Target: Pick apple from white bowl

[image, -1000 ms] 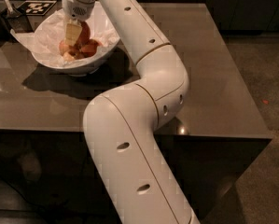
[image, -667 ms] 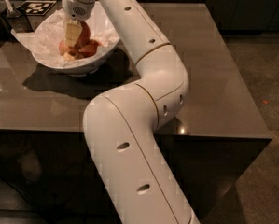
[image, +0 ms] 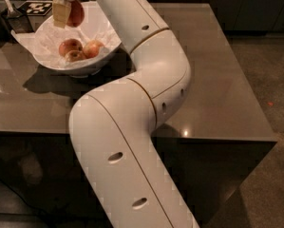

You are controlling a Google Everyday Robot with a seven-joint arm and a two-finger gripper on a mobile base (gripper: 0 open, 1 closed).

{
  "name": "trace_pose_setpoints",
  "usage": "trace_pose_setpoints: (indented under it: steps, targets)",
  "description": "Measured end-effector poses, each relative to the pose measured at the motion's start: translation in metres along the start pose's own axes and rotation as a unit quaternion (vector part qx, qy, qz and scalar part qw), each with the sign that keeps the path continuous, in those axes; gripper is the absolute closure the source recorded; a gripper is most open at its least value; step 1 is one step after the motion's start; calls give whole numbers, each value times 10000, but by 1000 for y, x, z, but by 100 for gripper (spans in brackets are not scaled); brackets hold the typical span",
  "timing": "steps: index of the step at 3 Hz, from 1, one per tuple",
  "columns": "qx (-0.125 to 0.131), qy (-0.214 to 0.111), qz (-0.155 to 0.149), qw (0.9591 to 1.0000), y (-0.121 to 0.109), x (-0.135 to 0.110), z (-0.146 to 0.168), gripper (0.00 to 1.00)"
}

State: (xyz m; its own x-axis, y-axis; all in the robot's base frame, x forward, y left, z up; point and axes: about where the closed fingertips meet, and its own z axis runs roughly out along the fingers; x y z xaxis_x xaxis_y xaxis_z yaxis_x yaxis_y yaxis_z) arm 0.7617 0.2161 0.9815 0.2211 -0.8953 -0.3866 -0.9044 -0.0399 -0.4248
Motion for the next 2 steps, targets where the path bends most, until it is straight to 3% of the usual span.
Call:
trace_pose_setpoints:
  steps: [2]
  targets:
    - [386,45,44,9992,-4,-35,-50,100]
